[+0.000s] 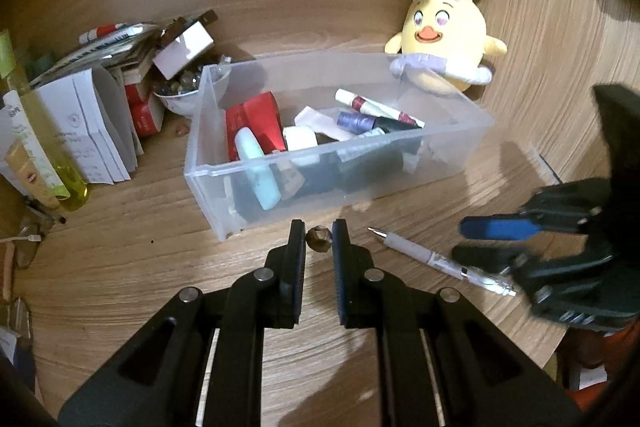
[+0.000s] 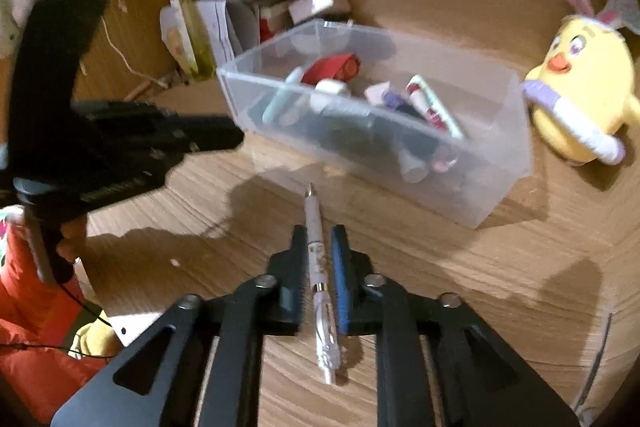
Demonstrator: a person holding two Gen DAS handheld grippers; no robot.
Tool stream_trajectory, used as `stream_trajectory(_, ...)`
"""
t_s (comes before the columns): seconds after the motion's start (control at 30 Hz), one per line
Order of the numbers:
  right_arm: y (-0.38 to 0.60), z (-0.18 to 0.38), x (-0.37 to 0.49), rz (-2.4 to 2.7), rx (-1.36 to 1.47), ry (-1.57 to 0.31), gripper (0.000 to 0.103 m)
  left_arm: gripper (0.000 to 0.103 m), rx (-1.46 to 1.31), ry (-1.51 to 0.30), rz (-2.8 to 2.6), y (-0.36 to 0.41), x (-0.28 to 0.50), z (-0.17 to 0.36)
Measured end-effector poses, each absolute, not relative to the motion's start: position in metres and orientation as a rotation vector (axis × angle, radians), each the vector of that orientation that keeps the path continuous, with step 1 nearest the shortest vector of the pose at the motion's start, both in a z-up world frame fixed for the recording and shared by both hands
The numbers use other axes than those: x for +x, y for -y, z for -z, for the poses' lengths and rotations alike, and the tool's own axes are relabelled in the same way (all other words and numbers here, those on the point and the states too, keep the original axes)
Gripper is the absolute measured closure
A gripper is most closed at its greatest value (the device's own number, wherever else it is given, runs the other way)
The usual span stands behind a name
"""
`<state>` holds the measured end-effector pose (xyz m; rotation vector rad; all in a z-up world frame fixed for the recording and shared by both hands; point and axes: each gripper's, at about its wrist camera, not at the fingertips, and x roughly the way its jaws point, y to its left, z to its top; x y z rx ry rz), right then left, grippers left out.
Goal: Organize objects
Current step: 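Grasp the small brown bead with the left gripper while the right holds the pen, then carry the brown bead and white pen over the clear box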
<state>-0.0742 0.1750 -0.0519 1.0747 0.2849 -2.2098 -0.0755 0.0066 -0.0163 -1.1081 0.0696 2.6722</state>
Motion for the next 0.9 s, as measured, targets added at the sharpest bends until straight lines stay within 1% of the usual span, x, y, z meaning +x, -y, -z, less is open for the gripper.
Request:
stream_trajectory(0.17,-0.162,0.073,-0.083,2.178,1.132,-0.332,0.078,0.091,-1.081,-0.042,-2.689,-0.001,-0.073,0.01)
stream_trajectory(0.23,-0.159,0.077,-0.083,2.188,1.126,-0.357,0.079,0.091,-1.068,-0.031,-2.695,0.001,-0.073,0.007)
stream_trajectory(0.27,-0.158,0.077,-0.082,2.194,1.124,-0.368,0.083,0.091,-1.058,-0.02,-2.698,0.002,-0.073,0.005)
stream_trajectory(0.3,-0.157,0.077,-0.081,2.205,1.113,-0.387,0.092,0.091,-1.053,-0.012,-2.699,0.003,-0.073,0.004)
stream_trajectory(0.33,-0.156,0.077,-0.079,2.202,1.108,-0.395,0.093,0.091,-1.047,0.001,-2.698,0.004,-0.073,0.003)
stream_trajectory(0.5,-0.16,0.068,-0.073,2.202,1.071,-0.348,0.093,0.091,-1.019,0.018,-2.706,0.005,-0.072,-0.004)
stream_trajectory(0.73,-0.176,0.03,-0.072,2.267,0.96,-0.223,0.093,0.091,-0.962,0.046,-2.729,0.009,-0.073,-0.017)
stream_trajectory(0.9,-0.182,0.004,-0.078,2.318,0.875,-0.178,0.093,0.091,-0.921,0.071,-2.734,0.009,-0.077,-0.027)
